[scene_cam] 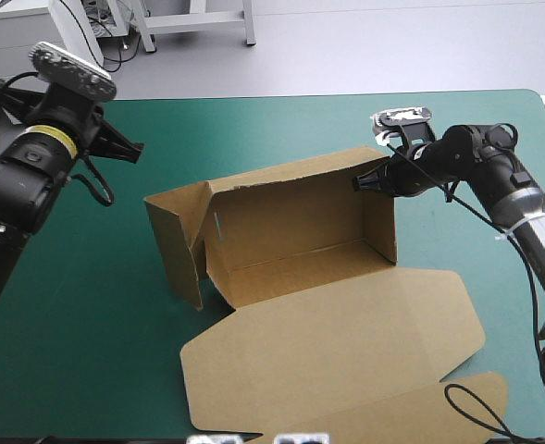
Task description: Fold the box
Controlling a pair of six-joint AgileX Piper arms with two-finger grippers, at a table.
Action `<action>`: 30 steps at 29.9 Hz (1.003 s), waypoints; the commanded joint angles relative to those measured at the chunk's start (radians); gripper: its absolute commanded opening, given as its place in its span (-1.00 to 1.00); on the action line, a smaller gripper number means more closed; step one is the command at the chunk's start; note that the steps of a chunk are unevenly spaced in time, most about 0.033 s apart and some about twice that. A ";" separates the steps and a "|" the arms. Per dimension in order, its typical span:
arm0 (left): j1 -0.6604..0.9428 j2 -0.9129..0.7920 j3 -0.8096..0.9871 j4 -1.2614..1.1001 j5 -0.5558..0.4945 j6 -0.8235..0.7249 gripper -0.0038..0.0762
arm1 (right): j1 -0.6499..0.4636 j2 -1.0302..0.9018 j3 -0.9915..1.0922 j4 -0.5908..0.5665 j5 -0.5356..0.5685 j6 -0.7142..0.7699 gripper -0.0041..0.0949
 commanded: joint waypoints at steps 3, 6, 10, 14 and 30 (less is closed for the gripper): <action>0.273 -0.026 -0.032 -0.408 -0.038 0.169 -0.91 | 0.051 -0.035 -0.129 -0.060 0.099 0.176 -0.92; 0.416 -0.024 -0.022 -0.657 -0.006 0.300 -0.91 | 0.060 -0.015 -0.170 -0.097 0.196 0.220 -0.92; 0.522 -0.018 0.028 -0.773 0.026 0.312 -0.91 | 0.060 0.022 -0.193 -0.111 0.273 0.239 -0.92; 0.539 -0.015 0.088 -0.783 0.051 0.328 -0.91 | 0.060 0.070 -0.193 -0.108 0.279 0.258 -0.92; 0.539 -0.004 0.156 -0.812 0.092 0.353 -0.91 | 0.060 0.203 -0.198 -0.261 0.116 0.251 -0.25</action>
